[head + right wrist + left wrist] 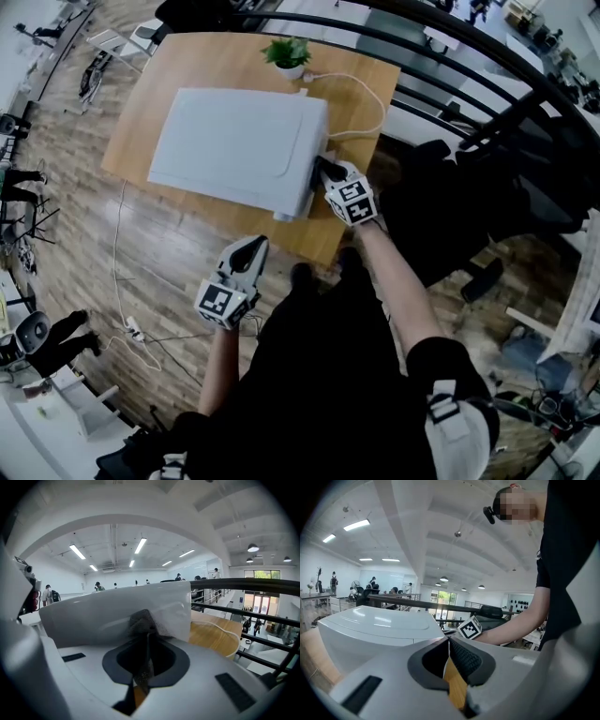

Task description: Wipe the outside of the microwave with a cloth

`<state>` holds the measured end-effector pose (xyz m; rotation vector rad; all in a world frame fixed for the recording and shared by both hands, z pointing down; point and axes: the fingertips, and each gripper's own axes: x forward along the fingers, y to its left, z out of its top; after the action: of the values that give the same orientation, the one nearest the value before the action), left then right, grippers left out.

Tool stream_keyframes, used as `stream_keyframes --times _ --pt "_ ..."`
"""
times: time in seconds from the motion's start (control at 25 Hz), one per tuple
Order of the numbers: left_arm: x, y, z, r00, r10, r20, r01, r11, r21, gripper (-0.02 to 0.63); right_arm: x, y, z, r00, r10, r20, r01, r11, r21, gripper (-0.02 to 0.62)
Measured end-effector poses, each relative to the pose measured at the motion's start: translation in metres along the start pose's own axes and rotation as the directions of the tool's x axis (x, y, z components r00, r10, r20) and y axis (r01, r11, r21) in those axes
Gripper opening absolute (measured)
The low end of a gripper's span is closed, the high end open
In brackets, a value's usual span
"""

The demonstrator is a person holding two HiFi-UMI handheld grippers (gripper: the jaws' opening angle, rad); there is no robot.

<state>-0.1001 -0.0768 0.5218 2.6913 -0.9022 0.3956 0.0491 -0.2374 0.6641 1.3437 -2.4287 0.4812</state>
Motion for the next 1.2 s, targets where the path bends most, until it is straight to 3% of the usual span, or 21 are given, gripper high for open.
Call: stream_keyframes --times 0.68,1.2 --pt "0.003 0.006 -0.001 0.995 -0.097 -0.016 0.098 0.995 0.011 0.009 -0.02 0.042 -0.02 1.0 -0.014 0.001 0.014 1.0 0.02 0.011" --pt "0.002 0.0 -0.01 0.984 -0.168 -0.06 0.169 0.985 0.025 0.009 -0.032 0.07 -0.032 1.0 -0.019 0.011 0.018 0.995 0.097 0.011"
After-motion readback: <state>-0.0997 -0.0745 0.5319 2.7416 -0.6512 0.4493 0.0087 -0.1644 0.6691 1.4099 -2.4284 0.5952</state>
